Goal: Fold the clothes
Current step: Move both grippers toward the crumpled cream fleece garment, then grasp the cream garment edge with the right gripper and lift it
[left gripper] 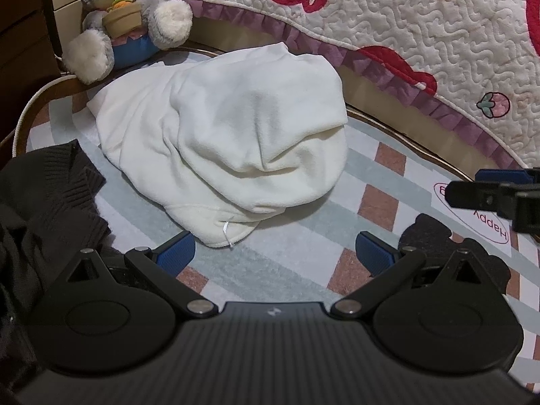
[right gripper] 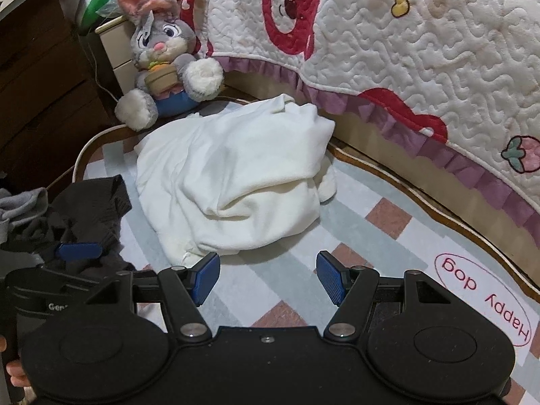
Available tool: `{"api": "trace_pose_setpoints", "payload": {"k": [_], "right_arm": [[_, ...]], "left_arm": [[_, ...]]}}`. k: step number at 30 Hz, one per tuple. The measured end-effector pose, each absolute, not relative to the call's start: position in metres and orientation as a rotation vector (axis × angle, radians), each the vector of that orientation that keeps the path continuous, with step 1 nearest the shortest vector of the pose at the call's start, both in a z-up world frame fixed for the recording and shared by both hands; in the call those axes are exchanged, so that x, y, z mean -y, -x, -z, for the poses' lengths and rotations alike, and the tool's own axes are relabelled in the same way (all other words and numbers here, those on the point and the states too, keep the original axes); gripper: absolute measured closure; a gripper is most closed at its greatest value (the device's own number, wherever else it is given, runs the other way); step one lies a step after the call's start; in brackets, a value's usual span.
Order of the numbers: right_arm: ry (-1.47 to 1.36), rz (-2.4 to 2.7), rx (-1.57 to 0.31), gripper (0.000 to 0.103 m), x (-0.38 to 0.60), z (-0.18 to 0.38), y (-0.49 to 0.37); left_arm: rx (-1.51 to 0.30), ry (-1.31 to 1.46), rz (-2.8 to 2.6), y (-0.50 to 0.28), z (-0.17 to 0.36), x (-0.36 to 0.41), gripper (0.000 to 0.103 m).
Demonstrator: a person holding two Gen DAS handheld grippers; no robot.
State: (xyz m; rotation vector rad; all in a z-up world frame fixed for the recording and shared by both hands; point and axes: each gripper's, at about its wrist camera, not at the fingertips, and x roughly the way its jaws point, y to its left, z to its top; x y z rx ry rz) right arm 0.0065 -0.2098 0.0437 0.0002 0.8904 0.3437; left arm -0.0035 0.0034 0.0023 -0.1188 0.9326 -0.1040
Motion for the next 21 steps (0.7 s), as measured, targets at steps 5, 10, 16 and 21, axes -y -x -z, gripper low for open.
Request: {"api": "trace_pose_setpoints", "payload": {"k": [5, 10, 16, 21], "right_arm": [[0.039, -0.365, -0.868, 0.034, 0.2064, -0.0444, -0.0025], [0.048, -0.366, -0.871, 0.034, 0.2071, -0.0432, -0.0007], [0.037, -0.367, -0.886, 0.034, 0.2073, -0.0382, -0.0003], [-0.010, -0.311, -0.871, 0.025, 0.2102, -0.0376, -0.0069]], "left_arm": [[-0.932, 0.118, 0.107, 0.0034, -0.0030, -0.0036, 0.000], [-0.928, 0.120, 0.116, 0.0045, -0.0048, -0.0044, 0.000], [-0.931, 0.123, 0.111, 0.0043, -0.0027, -0.0037, 0.000], [-0.912, 0.121, 0.070, 0.0032, 0.0012, -0.0100, 0.000]]}}
